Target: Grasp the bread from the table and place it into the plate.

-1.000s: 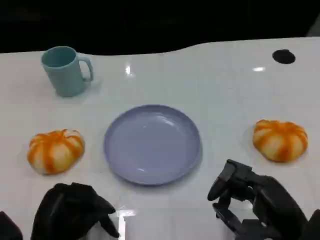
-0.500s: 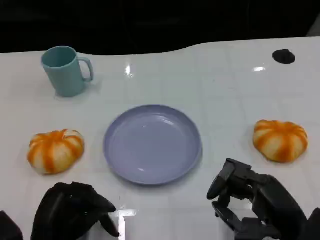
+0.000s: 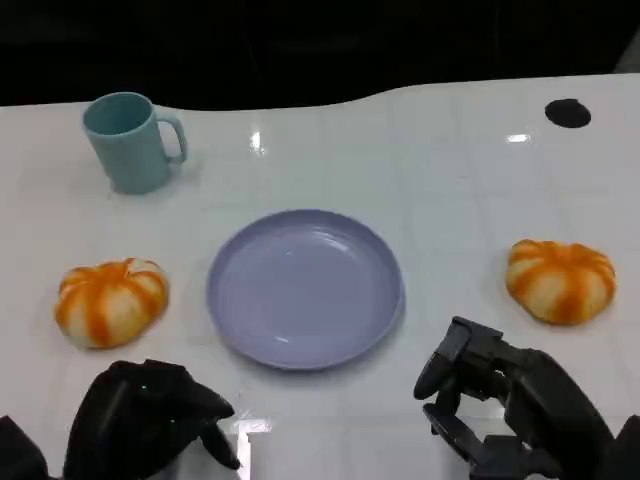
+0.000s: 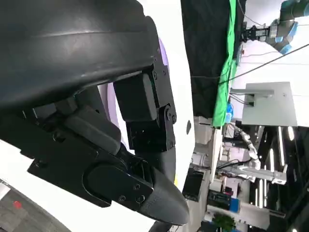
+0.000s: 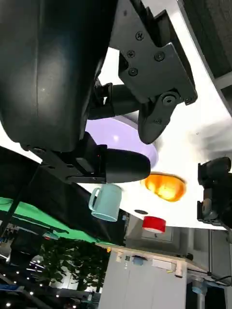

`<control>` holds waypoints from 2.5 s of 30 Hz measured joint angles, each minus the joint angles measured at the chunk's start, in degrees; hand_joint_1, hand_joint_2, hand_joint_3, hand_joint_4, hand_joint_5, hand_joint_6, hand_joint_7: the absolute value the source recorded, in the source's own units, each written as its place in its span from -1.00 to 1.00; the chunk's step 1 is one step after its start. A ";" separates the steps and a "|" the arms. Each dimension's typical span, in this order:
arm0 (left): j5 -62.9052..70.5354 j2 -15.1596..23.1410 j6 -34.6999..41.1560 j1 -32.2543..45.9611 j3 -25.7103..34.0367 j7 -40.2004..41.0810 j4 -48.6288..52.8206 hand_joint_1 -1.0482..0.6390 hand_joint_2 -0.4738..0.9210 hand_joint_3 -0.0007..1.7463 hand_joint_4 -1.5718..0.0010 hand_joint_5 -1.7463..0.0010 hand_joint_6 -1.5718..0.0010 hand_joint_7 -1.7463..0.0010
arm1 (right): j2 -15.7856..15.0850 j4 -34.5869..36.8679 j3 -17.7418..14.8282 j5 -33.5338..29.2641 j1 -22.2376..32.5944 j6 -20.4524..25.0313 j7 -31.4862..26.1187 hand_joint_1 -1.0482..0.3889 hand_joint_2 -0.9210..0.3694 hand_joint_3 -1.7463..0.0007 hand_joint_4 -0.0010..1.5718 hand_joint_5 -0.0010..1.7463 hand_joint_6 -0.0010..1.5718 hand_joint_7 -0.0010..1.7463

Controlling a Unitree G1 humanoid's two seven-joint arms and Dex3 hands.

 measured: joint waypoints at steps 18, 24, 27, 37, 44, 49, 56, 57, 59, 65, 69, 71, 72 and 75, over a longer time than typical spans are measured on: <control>0.46 -0.02 -0.06 -1.06 0.01 0.35 0.83 -1.00 0.81 -1.00 -1.00 0.21 -1.00 0.80 | -4.84 0.45 -2.71 -10.89 -6.22 -6.78 -4.24 0.25 -0.84 0.77 -0.66 0.04 -0.39 -0.57; 0.59 -0.07 -0.37 -1.61 0.02 0.63 1.87 -1.00 0.82 -0.99 -1.00 0.21 -1.00 0.81 | -8.13 1.09 -4.52 -17.52 -8.64 -10.72 -8.48 0.09 -0.95 0.96 -0.68 -0.20 -0.37 -0.75; 0.93 -0.08 -0.97 -2.02 0.02 0.68 2.39 -1.00 0.83 -0.99 -1.00 0.22 -1.00 0.81 | -10.39 -0.36 -4.98 -23.18 -9.16 -9.38 -9.65 -0.02 -0.95 0.99 -0.77 -0.28 -0.43 -0.83; 1.01 -0.19 -1.83 -2.59 0.09 0.72 3.36 -1.00 0.82 -1.00 -1.00 0.25 -1.00 0.82 | -16.19 -8.83 -4.11 -44.58 -12.20 2.91 -10.47 -0.07 -0.76 1.00 -0.95 -0.33 -0.51 -0.93; 0.93 -0.38 -1.83 -2.58 0.09 0.72 3.31 -1.00 0.81 -1.00 -1.00 0.27 -1.00 0.82 | -17.16 -9.83 0.55 -57.48 -16.01 11.11 -8.95 -0.07 -0.71 1.00 -0.97 -0.31 -0.51 -0.96; 0.78 -0.48 -1.80 -2.52 0.13 0.72 3.22 -1.00 0.81 -1.00 -1.00 0.28 -1.00 0.83 | -17.17 -6.33 3.24 -59.91 -18.74 13.49 -8.66 -0.06 -0.69 1.00 -0.94 -0.32 -0.49 -0.97; 0.62 -0.64 -1.74 -2.43 0.11 0.72 3.06 -1.00 0.80 -1.00 -1.00 0.30 -1.00 0.83 | -17.56 0.82 6.59 -63.07 -22.16 16.27 -9.54 -0.10 -0.75 0.99 -0.88 -0.49 -0.51 -1.00; 0.61 -0.67 -1.74 -2.40 0.11 0.72 2.99 -1.00 0.80 -1.00 -1.00 0.30 -1.00 0.83 | -17.59 1.71 6.91 -63.24 -22.55 16.50 -9.64 -0.11 -0.76 0.99 -0.86 -0.54 -0.52 -1.00; 0.60 -0.69 -1.74 -2.33 0.10 0.72 2.78 -1.00 0.81 -1.00 -1.00 0.31 -1.00 0.83 | -17.67 3.63 7.58 -63.39 -23.38 17.20 -9.82 -0.14 -0.77 1.00 -0.83 -0.60 -0.53 -1.00; 0.59 -0.75 -1.73 -2.06 0.11 0.72 2.31 -1.00 0.80 -1.00 -1.00 0.33 -1.00 0.84 | -18.18 8.12 9.53 -64.25 -24.66 19.25 -10.16 -0.23 -0.76 1.00 -0.76 -0.73 -0.54 -1.00; 0.56 -0.77 -1.73 -1.99 0.10 0.72 2.16 -1.00 0.80 -1.00 -1.00 0.35 -1.00 0.84 | -18.23 11.56 10.25 -63.82 -26.19 19.61 -10.69 -0.23 -0.77 1.00 -0.72 -0.79 -0.54 -1.00; 0.56 -0.77 -1.73 -1.92 0.12 0.72 2.13 -1.00 0.80 -1.00 -1.00 0.36 -1.00 0.85 | -18.23 13.15 10.71 -63.23 -26.77 19.84 -11.45 -0.22 -0.76 1.00 -0.71 -0.81 -0.53 -0.99; 0.56 -0.78 -1.73 -1.92 0.11 0.72 2.13 -1.00 0.80 -1.00 -1.00 0.36 -1.00 0.84 | -18.22 14.06 10.98 -63.04 -27.09 19.82 -12.00 -0.22 -0.76 1.00 -0.70 -0.81 -0.53 -0.99; 0.51 -0.80 -1.72 -1.91 0.11 0.72 2.10 -1.00 0.80 -1.00 -1.00 0.37 -1.00 0.84 | -18.22 16.69 11.24 -62.21 -28.08 19.76 -13.99 -0.20 -0.76 1.00 -0.69 -0.83 -0.53 -1.00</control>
